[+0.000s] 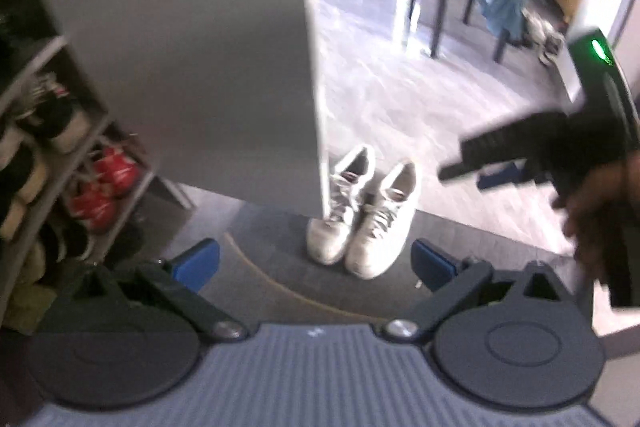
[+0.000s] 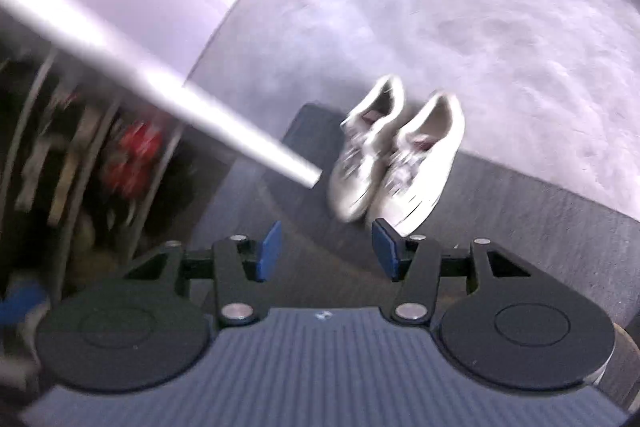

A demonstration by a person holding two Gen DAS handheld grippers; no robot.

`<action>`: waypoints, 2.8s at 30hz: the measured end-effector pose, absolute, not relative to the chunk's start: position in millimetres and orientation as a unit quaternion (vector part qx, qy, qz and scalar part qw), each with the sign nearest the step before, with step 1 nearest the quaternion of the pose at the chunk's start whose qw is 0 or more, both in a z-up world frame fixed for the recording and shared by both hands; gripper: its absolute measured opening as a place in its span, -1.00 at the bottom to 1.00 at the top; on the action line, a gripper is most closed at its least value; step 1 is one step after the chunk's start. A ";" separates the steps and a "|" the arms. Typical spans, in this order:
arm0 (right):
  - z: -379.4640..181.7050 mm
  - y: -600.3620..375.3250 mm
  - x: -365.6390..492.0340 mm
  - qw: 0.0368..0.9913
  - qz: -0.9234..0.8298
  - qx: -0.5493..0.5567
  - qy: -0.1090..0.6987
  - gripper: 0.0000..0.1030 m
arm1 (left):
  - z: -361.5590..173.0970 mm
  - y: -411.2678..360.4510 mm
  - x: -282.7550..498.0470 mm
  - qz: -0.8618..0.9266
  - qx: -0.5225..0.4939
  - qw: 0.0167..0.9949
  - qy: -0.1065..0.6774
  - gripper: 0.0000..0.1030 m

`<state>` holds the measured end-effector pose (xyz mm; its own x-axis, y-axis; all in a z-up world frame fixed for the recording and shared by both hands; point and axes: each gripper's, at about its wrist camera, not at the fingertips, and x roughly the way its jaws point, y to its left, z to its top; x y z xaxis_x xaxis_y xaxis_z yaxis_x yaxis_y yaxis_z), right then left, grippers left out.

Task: Organize scattered shoes
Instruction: 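Move the right gripper to the white sneakers on the floor mat, then lower the right gripper into both sneaker heels and close it, then lift the white sneakers with the right gripper and carry them to the cabinet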

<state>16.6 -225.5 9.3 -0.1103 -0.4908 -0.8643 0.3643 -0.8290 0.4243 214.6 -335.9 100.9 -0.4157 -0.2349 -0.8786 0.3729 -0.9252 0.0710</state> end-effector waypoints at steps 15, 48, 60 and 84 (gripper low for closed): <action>-148.5 -292.0 -112.5 0.215 -0.734 0.635 -0.105 0.59 | 22.3 -368.9 145.7 -0.799 0.573 0.127 0.132 0.99; -336.0 -381.7 -155.1 0.109 -0.740 0.661 0.059 -0.36 | -30.9 -422.4 190.1 -0.681 0.632 0.283 0.239 0.99; -300.4 -350.5 -136.7 0.135 -0.767 0.626 0.025 -0.45 | -32.0 -410.9 183.1 -0.680 0.639 0.287 0.217 0.99; -121.2 -194.9 -46.5 0.347 -0.800 0.462 0.161 -0.52 | 24.7 -379.7 184.7 -0.717 0.591 0.311 0.200 0.99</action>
